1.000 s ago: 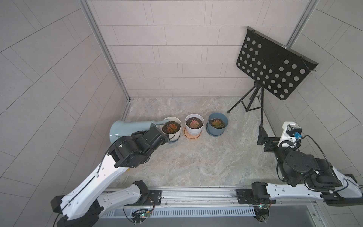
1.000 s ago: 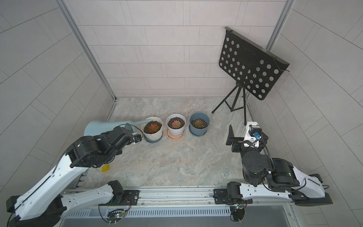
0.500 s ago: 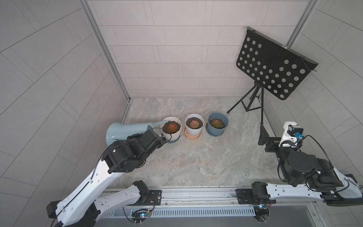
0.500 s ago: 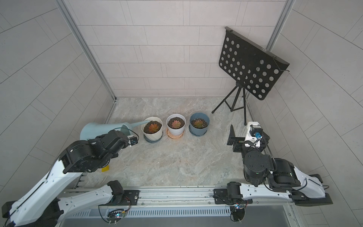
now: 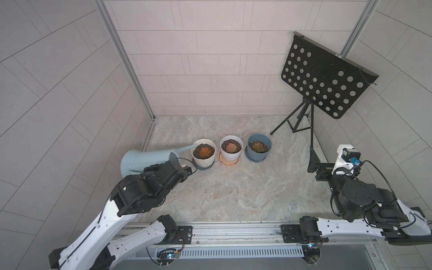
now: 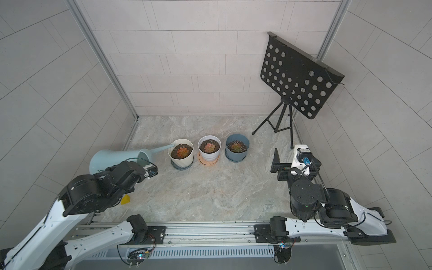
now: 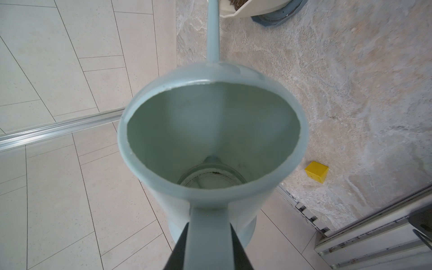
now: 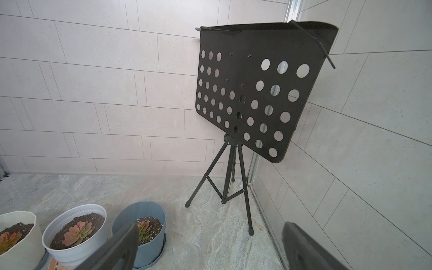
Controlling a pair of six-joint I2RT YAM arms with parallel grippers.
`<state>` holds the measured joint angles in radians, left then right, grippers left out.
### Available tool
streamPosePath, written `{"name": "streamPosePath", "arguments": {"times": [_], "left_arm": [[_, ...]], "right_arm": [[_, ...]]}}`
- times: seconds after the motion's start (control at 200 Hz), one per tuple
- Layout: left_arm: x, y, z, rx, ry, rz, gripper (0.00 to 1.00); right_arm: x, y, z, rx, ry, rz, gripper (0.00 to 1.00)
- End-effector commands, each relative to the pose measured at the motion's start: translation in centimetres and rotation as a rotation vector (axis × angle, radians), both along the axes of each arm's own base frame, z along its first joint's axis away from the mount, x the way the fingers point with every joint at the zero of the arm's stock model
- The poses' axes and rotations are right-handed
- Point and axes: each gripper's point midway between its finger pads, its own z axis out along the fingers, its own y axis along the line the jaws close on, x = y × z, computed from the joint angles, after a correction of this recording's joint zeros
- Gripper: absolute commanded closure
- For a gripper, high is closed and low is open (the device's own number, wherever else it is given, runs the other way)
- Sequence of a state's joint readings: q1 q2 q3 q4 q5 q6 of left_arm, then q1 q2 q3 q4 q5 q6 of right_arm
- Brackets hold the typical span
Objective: Water the succulent around the soil edge
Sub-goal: Water the soil of the potted plant with water.
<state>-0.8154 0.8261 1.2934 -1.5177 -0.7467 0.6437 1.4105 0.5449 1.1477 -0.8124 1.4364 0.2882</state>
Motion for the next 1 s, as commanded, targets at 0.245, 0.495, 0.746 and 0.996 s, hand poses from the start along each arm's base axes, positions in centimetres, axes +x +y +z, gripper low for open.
{"name": "streamPosePath", "arguments": {"times": [0.245, 0.495, 0.746, 0.996], "left_arm": [[-1.0, 1.6, 0.1, 0.008, -0.031, 0.020, 1.00], [-2.0, 2.3, 0.1, -0.015, -0.037, 0.007, 1.00], [-2.9, 2.8, 0.1, -0.030, -0.029, -0.005, 1.00], [-3.9, 3.8, -0.4, -0.022, -0.004, -0.003, 1.00]], "right_arm": [[0.1, 0.3, 0.5, -0.011, 0.000, -0.010, 0.00], [0.1, 0.5, 0.4, -0.011, 0.000, -0.010, 0.00], [0.1, 0.6, 0.1, -0.003, -0.001, -0.009, 0.00], [0.1, 0.7, -0.1, 0.002, 0.000, -0.007, 0.00]]}}
